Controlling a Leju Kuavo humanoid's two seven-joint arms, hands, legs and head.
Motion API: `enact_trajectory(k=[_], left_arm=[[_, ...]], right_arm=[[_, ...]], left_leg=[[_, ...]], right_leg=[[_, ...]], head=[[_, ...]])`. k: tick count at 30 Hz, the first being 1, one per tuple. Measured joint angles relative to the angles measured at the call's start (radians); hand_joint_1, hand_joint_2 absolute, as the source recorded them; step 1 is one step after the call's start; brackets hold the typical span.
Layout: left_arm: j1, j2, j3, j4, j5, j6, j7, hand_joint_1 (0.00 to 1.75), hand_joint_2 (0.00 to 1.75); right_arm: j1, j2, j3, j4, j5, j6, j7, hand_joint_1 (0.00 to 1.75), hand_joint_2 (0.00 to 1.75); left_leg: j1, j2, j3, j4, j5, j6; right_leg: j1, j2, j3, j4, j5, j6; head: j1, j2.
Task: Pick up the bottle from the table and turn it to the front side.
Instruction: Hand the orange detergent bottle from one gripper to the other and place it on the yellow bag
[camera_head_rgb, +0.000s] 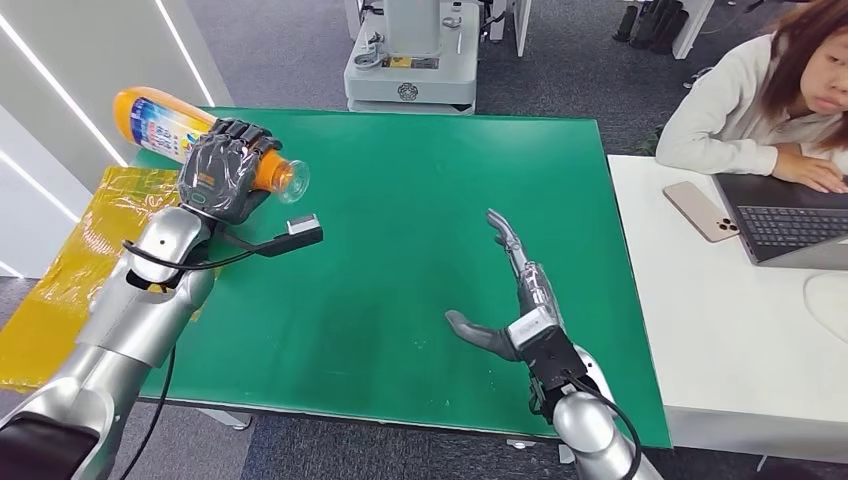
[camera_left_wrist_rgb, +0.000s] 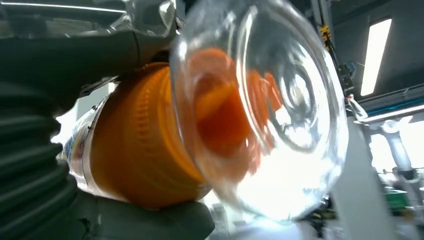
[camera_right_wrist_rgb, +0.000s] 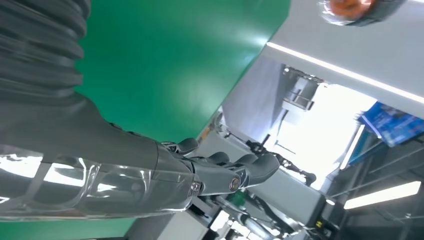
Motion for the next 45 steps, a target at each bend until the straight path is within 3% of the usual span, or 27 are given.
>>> enact_trajectory(k=[9,13,17,22,30,41,45], left_arm=[[0.065,0.076,0.005,-0.006,-0.212,0.013,0.100,1.75,1.75],[0.184,0.147,0.002,-0.008,-0.227,0.015,0.180,1.75,1.75],[0.307,0.181,0.020,0.052,-0.211,0.008,0.121,1.75,1.75],[0.347,0.176,0.070,0.206,-0.137,-0.006,0.029,1.75,1.75],[0.305,0.124,0.104,0.390,-0.098,0.073,-0.029,1.75,1.75],[0.267,0.052,0.111,0.449,-0.072,0.099,-0.038,1.75,1.75],[0.253,0.030,0.119,0.460,-0.017,0.111,-0.087,1.75,1.75]], right_arm=[[0.054,-0.017,-0.024,-0.111,0.013,-0.008,-0.024,0.00,1.75],[0.110,-0.029,-0.048,-0.161,0.032,-0.027,-0.039,0.00,1.75],[0.157,-0.043,-0.073,-0.196,0.058,-0.045,-0.046,0.00,1.75],[0.189,-0.050,-0.093,-0.228,0.063,-0.049,-0.047,0.00,1.75],[0.144,-0.050,-0.073,-0.229,0.056,-0.008,-0.042,0.00,1.75],[0.080,-0.046,-0.033,-0.205,0.047,0.010,-0.028,0.00,1.75],[0.070,-0.046,-0.022,-0.199,0.047,0.010,-0.024,0.00,1.75]], left_leg=[[0.000,0.001,0.000,0.000,0.000,0.000],[0.000,0.003,0.001,-0.001,-0.002,-0.002],[0.000,0.002,0.001,-0.001,-0.002,-0.002],[0.001,0.002,0.000,-0.001,-0.002,-0.003],[0.000,-0.004,0.005,-0.002,-0.002,-0.002],[-0.001,-0.014,0.006,-0.002,0.003,-0.002],[-0.001,-0.015,0.006,-0.002,0.004,-0.002]], right_leg=[[0.000,0.001,0.001,0.000,0.000,0.000],[0.000,0.004,0.000,0.000,-0.001,-0.001],[0.000,0.003,-0.001,0.000,-0.003,-0.002],[0.001,0.003,-0.001,0.000,-0.003,-0.003],[0.000,-0.005,0.006,0.000,-0.003,-0.003],[-0.001,-0.014,0.010,0.001,-0.003,-0.003],[-0.001,-0.015,0.010,0.001,-0.003,-0.003]], head=[[0.000,0.000],[0.000,0.000],[0.000,0.000],[0.000,0.000],[0.000,0.000],[0.000,0.000],[0.000,0.000]])
